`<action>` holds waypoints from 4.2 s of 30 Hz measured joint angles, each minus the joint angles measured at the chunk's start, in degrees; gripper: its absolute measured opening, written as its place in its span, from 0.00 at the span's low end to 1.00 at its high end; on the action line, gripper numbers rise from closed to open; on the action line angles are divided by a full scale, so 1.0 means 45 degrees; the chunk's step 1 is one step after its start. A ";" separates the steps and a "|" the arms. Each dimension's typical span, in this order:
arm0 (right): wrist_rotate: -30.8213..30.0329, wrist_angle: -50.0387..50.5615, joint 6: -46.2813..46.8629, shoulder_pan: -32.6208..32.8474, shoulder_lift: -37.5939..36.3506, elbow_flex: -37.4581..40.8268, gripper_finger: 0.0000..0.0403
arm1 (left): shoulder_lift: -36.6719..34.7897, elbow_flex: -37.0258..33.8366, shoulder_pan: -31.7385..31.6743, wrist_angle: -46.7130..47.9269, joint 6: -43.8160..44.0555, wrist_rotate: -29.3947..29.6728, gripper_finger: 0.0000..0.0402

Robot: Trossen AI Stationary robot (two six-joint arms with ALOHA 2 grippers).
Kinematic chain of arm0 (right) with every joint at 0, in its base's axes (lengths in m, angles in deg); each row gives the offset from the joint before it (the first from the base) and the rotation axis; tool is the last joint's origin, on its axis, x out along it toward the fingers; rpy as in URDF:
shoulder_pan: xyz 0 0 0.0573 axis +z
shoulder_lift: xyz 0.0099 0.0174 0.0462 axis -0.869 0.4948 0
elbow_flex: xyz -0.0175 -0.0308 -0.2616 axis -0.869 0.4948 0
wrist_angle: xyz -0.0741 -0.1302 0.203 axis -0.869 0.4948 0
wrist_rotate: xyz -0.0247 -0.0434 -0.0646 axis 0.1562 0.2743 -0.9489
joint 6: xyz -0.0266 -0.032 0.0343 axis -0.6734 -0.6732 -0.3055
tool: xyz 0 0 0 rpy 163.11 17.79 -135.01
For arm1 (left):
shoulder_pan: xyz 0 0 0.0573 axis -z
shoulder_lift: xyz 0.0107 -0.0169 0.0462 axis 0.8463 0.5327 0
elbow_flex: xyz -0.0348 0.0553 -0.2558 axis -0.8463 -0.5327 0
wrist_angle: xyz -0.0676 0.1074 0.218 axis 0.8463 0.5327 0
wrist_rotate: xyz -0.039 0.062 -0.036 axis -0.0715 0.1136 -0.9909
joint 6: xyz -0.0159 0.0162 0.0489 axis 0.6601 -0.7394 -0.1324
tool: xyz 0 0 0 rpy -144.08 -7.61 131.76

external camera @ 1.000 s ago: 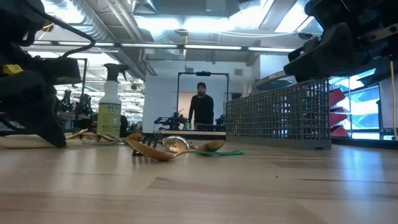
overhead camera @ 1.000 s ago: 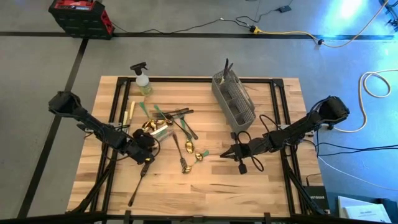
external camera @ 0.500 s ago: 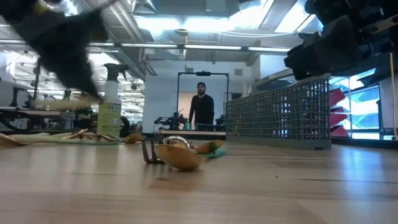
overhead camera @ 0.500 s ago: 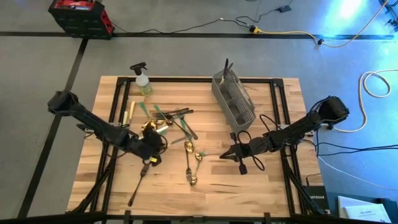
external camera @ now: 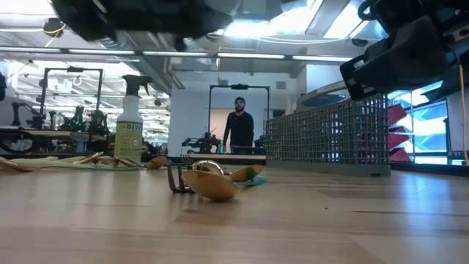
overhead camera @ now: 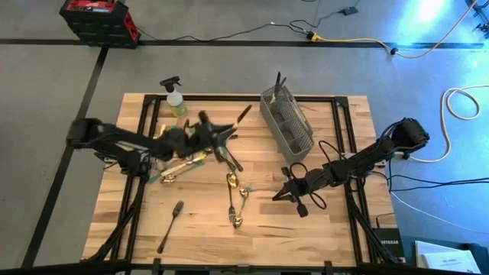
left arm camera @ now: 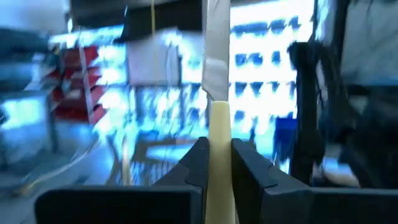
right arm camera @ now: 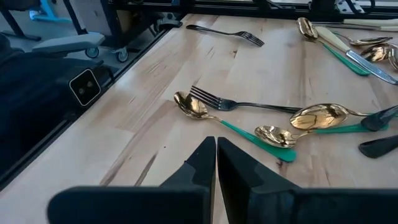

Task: Sort silverware
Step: Put the yellow table knife into the silverware basket

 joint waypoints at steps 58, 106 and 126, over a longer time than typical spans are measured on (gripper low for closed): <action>-0.0010 0.0158 0.0005 -0.0007 0.0000 0.0000 0.00 | 1.1083 1.0780 -0.4955 -0.0589 0.2052 -0.2533 0.07; -0.0015 0.0255 0.0002 -0.0007 -0.0005 0.0000 0.00 | 1.0671 1.0785 -0.4669 -0.0409 0.2146 -0.2788 0.52; -0.0015 0.0327 0.0325 -0.0007 -0.0005 0.0005 0.00 | 0.2133 0.4394 0.0622 0.3488 0.0031 -0.7250 0.52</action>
